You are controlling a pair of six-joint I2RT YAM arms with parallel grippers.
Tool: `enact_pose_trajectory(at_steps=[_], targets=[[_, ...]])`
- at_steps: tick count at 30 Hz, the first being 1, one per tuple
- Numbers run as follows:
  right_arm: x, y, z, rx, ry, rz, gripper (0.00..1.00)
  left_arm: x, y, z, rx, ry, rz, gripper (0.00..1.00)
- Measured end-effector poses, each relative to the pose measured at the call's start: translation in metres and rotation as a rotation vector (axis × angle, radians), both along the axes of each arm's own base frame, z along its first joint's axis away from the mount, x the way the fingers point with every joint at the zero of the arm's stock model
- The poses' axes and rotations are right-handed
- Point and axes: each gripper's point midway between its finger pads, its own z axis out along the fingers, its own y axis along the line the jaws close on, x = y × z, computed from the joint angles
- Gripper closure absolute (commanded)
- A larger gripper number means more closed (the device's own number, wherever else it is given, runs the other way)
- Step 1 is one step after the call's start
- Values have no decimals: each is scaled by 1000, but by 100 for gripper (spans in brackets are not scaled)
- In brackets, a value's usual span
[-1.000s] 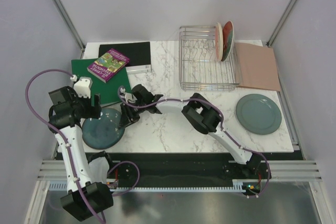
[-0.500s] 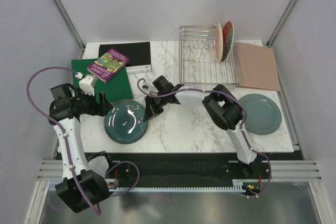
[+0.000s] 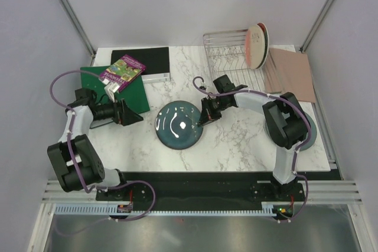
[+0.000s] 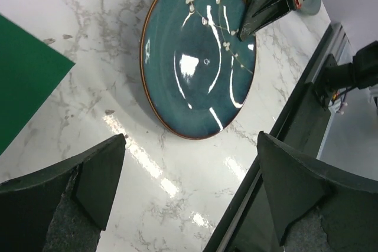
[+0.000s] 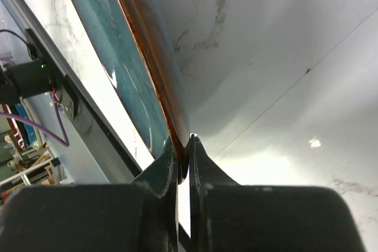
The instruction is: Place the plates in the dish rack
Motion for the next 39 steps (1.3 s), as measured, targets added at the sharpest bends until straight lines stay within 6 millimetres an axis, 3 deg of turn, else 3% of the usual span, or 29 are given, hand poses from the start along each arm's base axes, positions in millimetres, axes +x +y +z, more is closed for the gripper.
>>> enact_pose_trajectory(at_steps=[9,16,19,22,23,26,28,31,32,36,39], targets=[[-9,7,12,60,42,17,100,13,-37,-15,65,-90,-161,0],[3,22,35,129,21,11,100,25,-30,-41,113,-60,-136,1],[6,29,43,156,16,10,100,27,-29,-44,119,-58,-130,7],[4,35,47,171,14,19,100,29,-30,-50,100,-30,-124,34],[2,37,48,173,16,25,100,30,-31,-52,82,-9,-124,55],[-6,45,48,174,17,48,100,33,-36,-54,20,57,-121,93],[-8,48,47,161,8,54,100,34,-39,-51,-22,101,-129,98],[-7,53,51,168,-19,69,69,40,-37,-44,-76,170,-151,98],[-6,55,55,178,-21,71,52,43,-36,-43,-87,172,-175,98],[-2,65,76,242,-45,101,38,62,-35,-55,-140,101,-296,97],[-3,65,78,250,-41,107,37,55,-37,-61,-164,66,-332,97]])
